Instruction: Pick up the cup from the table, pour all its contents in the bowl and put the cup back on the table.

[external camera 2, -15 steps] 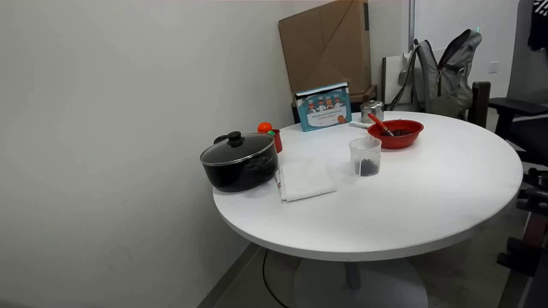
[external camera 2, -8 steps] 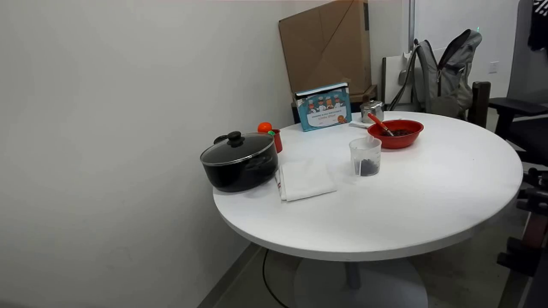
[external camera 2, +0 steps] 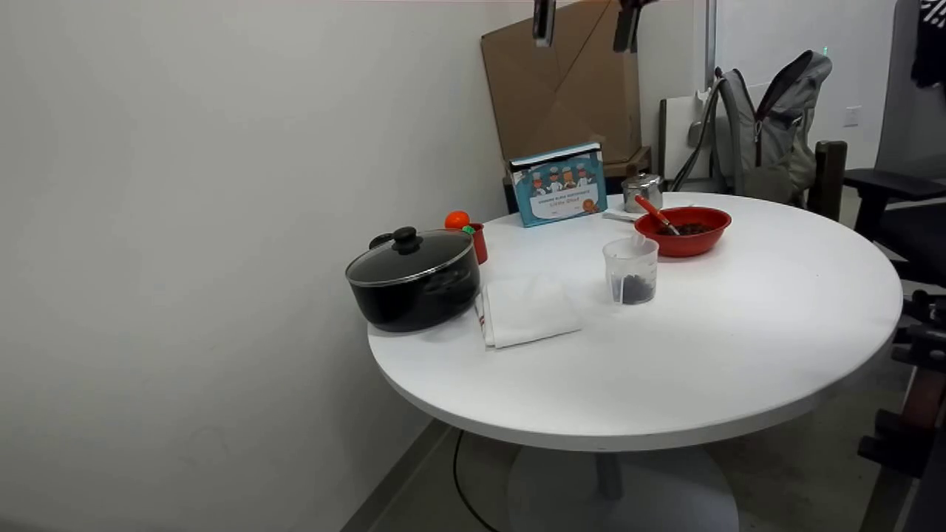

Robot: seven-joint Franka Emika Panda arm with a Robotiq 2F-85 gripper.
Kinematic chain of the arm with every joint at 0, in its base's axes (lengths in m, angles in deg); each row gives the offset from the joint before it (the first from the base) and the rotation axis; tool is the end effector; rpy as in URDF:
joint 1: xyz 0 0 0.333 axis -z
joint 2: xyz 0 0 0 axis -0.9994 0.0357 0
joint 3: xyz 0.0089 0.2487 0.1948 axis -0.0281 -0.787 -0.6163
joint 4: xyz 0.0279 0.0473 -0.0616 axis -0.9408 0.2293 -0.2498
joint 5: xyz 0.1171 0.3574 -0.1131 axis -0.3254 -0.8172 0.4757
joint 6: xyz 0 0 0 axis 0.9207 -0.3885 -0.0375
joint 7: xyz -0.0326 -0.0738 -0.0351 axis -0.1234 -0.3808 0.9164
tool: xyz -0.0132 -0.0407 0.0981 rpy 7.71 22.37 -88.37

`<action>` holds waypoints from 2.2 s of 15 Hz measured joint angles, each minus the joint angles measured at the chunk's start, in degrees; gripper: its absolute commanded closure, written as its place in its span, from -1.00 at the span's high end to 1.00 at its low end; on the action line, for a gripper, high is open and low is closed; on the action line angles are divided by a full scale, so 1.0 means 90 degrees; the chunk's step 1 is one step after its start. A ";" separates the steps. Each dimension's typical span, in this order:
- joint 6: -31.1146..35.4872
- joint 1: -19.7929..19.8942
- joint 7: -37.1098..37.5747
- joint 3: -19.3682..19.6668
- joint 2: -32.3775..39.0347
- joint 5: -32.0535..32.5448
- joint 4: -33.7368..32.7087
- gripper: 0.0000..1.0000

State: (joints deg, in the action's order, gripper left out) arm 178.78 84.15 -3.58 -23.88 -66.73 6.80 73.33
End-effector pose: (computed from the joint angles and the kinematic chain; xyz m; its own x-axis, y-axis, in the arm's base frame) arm 0.4581 0.0744 0.4067 0.9273 -0.3404 0.1559 -0.3059 -0.9289 -0.2086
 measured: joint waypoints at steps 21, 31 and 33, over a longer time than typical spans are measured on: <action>0.3876 0.0027 0.1930 0.0047 0.2876 -0.3392 0.0634 1.00; 0.3827 0.0070 0.1935 0.0138 0.3536 -0.3388 0.0003 1.00; 0.3824 0.0087 0.1935 0.0068 0.3851 -0.3388 -0.0189 1.00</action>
State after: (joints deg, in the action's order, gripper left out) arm 213.19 84.94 13.83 -23.27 -32.07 -23.69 71.63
